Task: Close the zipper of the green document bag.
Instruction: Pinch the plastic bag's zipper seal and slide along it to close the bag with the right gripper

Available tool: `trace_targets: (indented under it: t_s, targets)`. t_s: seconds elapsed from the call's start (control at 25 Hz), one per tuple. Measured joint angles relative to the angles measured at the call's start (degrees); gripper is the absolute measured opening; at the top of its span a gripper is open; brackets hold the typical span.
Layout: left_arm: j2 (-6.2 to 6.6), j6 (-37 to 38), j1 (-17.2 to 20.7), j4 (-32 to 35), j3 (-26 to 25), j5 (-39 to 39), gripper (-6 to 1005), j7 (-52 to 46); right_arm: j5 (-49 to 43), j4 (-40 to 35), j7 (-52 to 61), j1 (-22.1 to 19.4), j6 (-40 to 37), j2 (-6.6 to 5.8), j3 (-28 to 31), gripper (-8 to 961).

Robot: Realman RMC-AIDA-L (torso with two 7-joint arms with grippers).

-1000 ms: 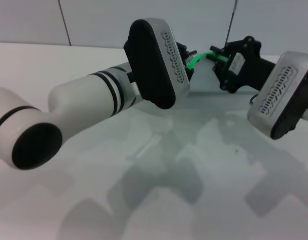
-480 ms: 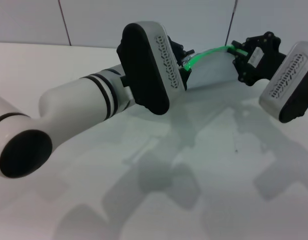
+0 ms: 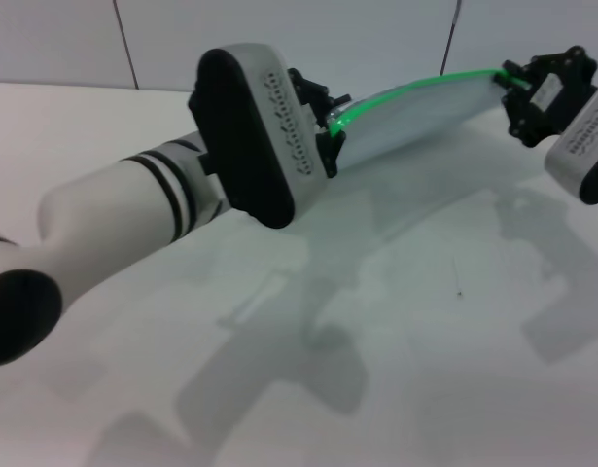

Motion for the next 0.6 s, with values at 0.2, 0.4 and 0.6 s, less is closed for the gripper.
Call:
trace_targets:
  t_s: [0.2, 0.4, 0.6]
  targets:
    - [0.42, 0.0, 1.71, 0.96, -0.43, 0.02, 54, 0.1, 0.0, 2.13, -0.23, 0.88, 0.37, -0.02, 2.34, 89]
    - [0.42, 0.0, 2.96, 1.42, -1.61, 0.1, 54, 0.36, -0.04, 2.37, -0.25, 1.03, 2.25, -0.04, 3.35, 96]
    - [0.42, 0.0, 3.94, 1.56, -2.9, 0.1, 55, 0.47, -0.07, 2.34, -0.27, 0.91, 2.42, -0.13, 5.01, 103]
